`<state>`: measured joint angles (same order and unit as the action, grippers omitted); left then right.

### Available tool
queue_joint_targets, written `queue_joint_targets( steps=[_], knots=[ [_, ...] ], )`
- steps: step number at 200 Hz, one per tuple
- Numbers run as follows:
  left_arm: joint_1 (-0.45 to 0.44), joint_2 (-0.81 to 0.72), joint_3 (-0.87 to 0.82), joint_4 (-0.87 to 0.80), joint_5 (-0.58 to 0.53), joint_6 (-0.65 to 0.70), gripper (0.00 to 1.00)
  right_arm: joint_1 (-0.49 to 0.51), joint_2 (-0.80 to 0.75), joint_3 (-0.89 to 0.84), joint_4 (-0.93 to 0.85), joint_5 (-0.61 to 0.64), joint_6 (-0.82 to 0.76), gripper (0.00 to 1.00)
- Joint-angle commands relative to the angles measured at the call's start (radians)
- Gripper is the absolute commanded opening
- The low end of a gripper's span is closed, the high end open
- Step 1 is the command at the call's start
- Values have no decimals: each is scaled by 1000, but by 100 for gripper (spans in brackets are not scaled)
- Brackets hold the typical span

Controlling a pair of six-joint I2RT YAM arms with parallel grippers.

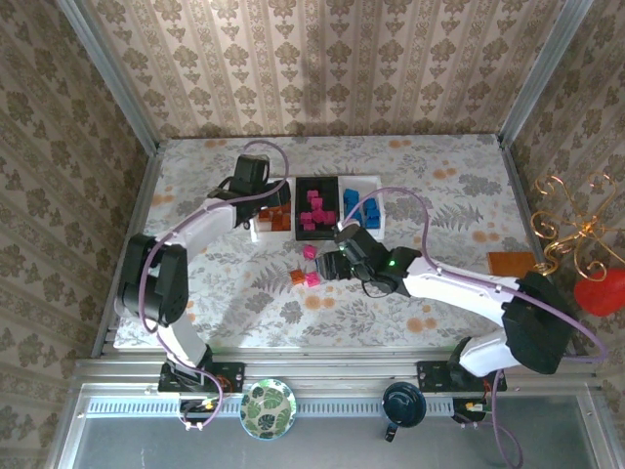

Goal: Sort the legos into containers by color
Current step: Place the lego in the container, then pick up the lego from the center of the table.

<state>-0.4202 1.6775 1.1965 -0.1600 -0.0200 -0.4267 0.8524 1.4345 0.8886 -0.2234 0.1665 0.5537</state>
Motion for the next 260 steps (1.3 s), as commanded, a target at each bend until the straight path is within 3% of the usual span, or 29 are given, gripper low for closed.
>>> queue_joint_targets(
  steps=[1,54,67,135,187,260],
  knots=[
    [-13,-148,-56,16,67,-30,77,25,57,30,8,-42,-10,72],
    [-102,-487,-338,20,29,-58,88,93,218,135,-2,-52,-59,66],
    [-107,-577,-408,7,16,-73,100,101,248,159,12,-64,-75,64],
    [-109,-924,-601,-111,-84,-116,100,117,482,406,-85,-64,-166,58],
    [-106,-960,-615,-140,-100,-107,100,116,594,512,-184,59,-140,58],
    [-101,-958,-633,-122,-103,-108,100,155,623,512,-179,19,-155,50]
  ],
)
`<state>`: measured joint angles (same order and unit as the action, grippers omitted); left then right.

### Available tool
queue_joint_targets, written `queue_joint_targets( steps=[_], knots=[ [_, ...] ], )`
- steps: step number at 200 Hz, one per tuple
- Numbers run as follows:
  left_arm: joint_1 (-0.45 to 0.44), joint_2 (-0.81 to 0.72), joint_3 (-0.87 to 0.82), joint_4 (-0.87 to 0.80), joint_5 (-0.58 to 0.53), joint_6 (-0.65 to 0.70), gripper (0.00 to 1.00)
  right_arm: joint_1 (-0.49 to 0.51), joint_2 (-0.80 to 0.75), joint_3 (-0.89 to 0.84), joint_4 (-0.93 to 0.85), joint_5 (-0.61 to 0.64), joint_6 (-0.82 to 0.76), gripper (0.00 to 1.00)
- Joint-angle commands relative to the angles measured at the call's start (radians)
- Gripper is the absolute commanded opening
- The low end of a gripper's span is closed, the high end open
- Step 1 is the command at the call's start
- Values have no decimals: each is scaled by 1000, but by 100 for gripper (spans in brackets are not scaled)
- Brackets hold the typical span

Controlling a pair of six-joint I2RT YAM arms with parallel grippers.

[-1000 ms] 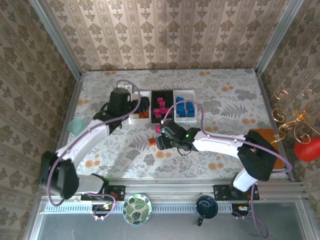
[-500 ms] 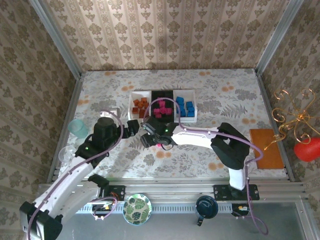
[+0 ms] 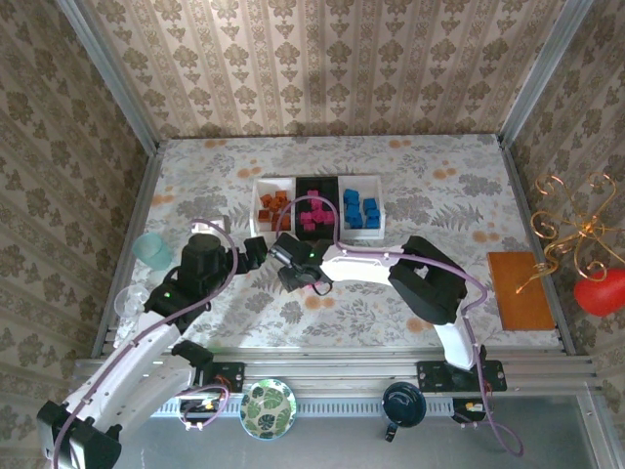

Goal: Sort the legos into containers by color
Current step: Pick up the lego from the center of the table, then place the lego in the container.

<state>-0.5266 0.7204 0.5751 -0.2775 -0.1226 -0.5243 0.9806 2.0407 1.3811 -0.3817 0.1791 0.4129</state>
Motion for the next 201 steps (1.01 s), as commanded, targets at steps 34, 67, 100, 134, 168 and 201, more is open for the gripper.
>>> queue_joint_targets(
  steps=[34,67,100,134,168,201],
  knots=[
    [7,-3,-14,-4,-1,-10,100,29,25,12,-14,28,8,41],
    [7,-16,-13,-17,-8,-10,100,27,-50,-58,102,-23,-13,32],
    [8,-35,-16,-27,-19,-11,100,11,-195,-139,235,-106,-37,30],
    [10,-47,-42,-9,-16,-33,100,-66,-239,-75,259,-182,-35,30],
    [10,-47,-50,-10,-8,-47,100,-134,-111,114,204,-185,-41,29],
    [10,-42,-60,-7,12,-61,100,-194,56,340,141,-221,-26,29]
  ],
)
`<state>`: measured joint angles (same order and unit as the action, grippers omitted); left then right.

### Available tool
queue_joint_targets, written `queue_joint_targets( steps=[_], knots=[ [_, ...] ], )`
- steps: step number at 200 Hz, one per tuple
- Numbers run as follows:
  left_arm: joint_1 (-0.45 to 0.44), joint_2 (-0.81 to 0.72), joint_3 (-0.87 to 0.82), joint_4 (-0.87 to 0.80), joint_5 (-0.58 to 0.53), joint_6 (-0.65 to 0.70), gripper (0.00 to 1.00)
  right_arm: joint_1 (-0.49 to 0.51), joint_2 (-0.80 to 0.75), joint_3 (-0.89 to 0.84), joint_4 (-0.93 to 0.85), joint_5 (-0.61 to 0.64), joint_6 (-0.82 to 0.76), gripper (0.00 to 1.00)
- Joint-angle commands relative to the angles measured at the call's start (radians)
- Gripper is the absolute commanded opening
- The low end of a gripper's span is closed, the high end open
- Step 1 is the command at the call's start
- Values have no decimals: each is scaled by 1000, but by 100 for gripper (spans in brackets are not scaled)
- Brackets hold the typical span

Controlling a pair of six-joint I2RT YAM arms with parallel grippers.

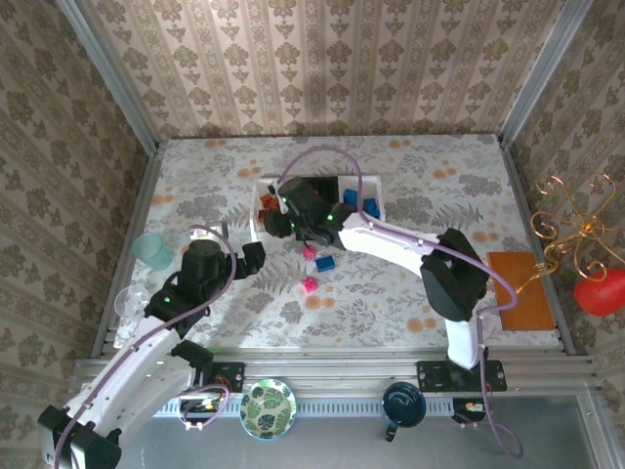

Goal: Sort the legos into containers by color
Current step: Place the lego in the container.

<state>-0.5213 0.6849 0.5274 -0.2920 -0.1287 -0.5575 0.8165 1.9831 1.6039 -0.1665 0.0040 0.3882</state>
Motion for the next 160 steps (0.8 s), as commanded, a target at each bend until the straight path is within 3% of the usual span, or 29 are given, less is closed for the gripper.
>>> queue_joint_targets(
  steps=[1,51,81,114,160],
  knots=[
    [4,-6,-12,8,18,-28,100,-31,118,124,-77,-47,0,29],
    [3,-2,-32,13,39,-51,100,-89,338,432,-187,-53,45,32],
    [3,0,-40,15,43,-54,100,-110,374,498,-213,-53,67,63],
    [3,8,-37,22,49,-55,100,-111,275,411,-171,-49,58,71],
    [2,28,-35,43,58,-55,100,-92,0,75,-32,-55,59,74]
  ],
)
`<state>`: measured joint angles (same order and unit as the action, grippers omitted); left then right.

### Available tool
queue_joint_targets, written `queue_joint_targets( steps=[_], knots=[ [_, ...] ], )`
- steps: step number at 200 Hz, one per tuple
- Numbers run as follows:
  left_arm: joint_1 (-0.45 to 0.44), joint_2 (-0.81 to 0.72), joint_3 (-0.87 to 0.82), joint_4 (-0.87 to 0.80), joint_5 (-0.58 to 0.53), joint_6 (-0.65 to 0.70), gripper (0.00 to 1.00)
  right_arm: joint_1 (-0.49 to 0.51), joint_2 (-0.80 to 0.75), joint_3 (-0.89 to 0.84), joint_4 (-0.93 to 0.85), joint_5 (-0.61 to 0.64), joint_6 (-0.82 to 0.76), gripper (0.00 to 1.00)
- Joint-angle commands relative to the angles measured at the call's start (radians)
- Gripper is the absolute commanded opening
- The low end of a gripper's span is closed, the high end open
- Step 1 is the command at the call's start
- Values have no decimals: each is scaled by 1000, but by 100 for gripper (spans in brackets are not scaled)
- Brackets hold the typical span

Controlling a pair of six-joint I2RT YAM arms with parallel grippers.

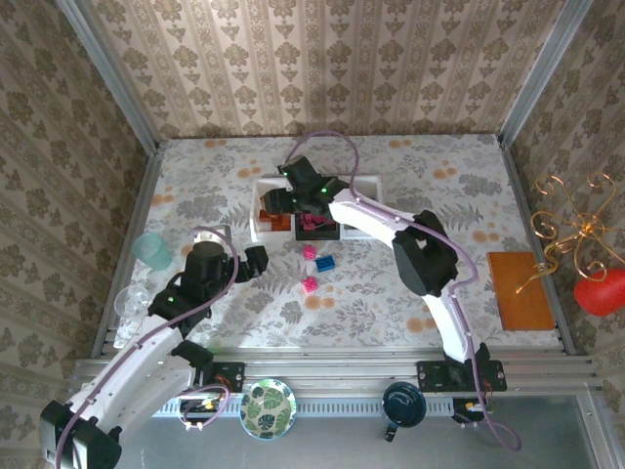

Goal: Sort the legos into containers by color
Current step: Place the lego in the container, then pick up the lego from the center of the table.

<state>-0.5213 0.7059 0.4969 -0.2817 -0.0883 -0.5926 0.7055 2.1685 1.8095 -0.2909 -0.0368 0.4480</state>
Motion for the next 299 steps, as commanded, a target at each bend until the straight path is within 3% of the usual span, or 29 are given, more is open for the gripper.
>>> queue_joint_targets(
  steps=[1,57,102,150,205,252,299],
  knots=[
    [2,8,-4,34,19,-21,100,21,-192,-140,95,-16,-1,74],
    [1,51,-14,82,39,-24,100,109,-498,-558,140,33,-24,75],
    [1,102,-18,110,55,-24,100,202,-567,-752,58,160,-8,75],
    [3,117,-18,116,58,-24,100,295,-437,-756,3,225,-5,74],
    [2,116,-18,112,61,-24,100,311,-308,-693,-12,305,2,68],
    [3,116,-20,109,62,-24,100,313,-238,-644,-32,363,0,57],
    [2,115,-21,110,62,-18,100,310,-303,-687,51,285,-34,36]
  ],
)
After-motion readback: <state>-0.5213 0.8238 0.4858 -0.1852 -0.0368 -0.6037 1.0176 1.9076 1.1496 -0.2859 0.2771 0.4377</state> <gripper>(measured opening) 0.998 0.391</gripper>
